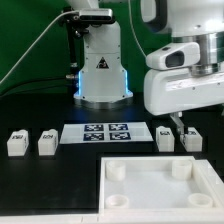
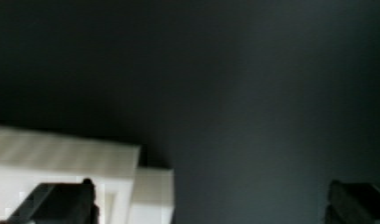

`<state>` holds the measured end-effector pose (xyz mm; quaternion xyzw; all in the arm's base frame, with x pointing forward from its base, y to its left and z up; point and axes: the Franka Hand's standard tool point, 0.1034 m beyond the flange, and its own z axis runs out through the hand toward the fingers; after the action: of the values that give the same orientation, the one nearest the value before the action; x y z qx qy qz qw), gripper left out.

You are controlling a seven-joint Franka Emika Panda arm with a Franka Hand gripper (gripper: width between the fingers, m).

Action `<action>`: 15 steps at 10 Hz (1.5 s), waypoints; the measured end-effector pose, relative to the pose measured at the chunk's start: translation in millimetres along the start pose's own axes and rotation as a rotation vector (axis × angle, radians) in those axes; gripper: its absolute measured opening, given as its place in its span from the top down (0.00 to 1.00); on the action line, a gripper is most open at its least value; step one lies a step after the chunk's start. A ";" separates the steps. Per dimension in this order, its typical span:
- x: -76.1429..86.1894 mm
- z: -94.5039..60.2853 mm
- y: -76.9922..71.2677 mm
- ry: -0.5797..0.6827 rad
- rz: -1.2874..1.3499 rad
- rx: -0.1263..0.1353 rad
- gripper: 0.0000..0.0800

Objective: Assemble one leg

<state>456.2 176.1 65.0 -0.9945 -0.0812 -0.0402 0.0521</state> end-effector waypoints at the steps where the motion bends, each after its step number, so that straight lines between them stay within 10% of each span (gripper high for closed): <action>1: -2.8 1.6 -1.5 -0.011 -0.005 -0.001 0.19; 3: -2.4 1.6 -1.0 -0.011 -0.005 -0.001 0.19; 10: -46.0 16.0 -8.2 -0.756 0.087 -0.059 0.19; 15: -50.3 24.7 -8.5 -0.875 0.093 -0.059 0.19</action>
Offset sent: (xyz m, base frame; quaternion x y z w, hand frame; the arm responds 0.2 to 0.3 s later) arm 0.0000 0.0000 0.0000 0.0000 -0.2667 0.0000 0.9638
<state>407.1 179.2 36.9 -0.9215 -0.0496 0.3851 -0.0138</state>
